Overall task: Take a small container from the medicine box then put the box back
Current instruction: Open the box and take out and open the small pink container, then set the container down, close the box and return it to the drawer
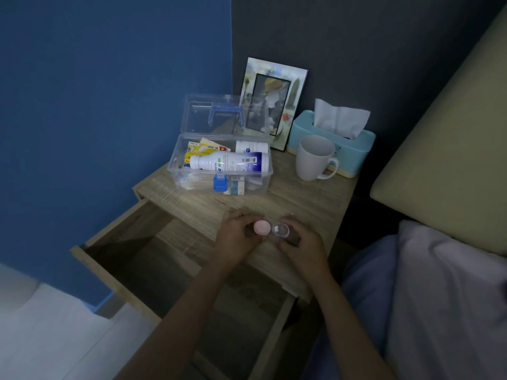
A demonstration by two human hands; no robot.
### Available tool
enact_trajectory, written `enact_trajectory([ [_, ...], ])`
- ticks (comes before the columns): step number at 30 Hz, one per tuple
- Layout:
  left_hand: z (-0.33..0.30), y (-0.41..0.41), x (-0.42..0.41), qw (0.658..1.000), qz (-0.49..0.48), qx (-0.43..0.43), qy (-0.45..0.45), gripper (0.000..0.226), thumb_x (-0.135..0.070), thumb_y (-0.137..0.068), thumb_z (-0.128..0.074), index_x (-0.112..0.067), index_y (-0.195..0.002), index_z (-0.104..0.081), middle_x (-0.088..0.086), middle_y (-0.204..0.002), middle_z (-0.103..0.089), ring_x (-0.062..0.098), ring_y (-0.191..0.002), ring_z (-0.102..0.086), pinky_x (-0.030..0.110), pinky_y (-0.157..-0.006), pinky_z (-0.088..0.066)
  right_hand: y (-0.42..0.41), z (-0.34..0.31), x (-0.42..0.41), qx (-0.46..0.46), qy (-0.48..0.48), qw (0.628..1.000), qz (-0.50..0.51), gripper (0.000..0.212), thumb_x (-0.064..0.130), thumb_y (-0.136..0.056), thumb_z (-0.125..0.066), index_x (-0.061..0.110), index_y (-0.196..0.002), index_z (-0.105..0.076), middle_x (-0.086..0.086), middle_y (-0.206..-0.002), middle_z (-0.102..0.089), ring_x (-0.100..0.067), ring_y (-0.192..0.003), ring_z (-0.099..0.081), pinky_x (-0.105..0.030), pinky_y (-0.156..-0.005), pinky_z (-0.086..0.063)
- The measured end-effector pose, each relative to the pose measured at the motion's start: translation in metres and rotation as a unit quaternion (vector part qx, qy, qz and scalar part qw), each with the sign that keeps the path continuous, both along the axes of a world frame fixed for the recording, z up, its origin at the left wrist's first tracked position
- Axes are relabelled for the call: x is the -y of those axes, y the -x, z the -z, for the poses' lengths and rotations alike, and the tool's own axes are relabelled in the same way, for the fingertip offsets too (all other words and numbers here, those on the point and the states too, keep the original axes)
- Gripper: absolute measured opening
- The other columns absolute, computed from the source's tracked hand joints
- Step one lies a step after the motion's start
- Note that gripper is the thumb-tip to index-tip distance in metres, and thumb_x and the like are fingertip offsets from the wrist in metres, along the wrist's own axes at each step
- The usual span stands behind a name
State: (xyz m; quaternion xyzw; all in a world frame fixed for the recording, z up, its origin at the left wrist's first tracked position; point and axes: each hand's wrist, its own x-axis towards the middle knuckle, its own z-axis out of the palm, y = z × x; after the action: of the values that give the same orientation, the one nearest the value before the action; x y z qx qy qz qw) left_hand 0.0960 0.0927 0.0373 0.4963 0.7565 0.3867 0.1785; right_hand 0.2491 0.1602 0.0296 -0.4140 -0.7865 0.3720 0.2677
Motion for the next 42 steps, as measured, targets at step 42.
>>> enact_trajectory([
  [42,0.026,0.005,0.012,0.961,0.01,-0.269,0.054,0.047,-0.024,-0.098,-0.039,-0.008,-0.141,-0.044,0.009,-0.151,-0.041,0.025,-0.143,-0.034,0.035,-0.117,-0.025,0.011,-0.04,-0.106,-0.279,0.07,0.92,0.267,0.022,0.016,-0.102,-0.043,0.0,-0.096,-0.058,-0.013,-0.096,-0.057,-0.019,-0.095,-0.052,-0.027,-0.081,-0.04],
])
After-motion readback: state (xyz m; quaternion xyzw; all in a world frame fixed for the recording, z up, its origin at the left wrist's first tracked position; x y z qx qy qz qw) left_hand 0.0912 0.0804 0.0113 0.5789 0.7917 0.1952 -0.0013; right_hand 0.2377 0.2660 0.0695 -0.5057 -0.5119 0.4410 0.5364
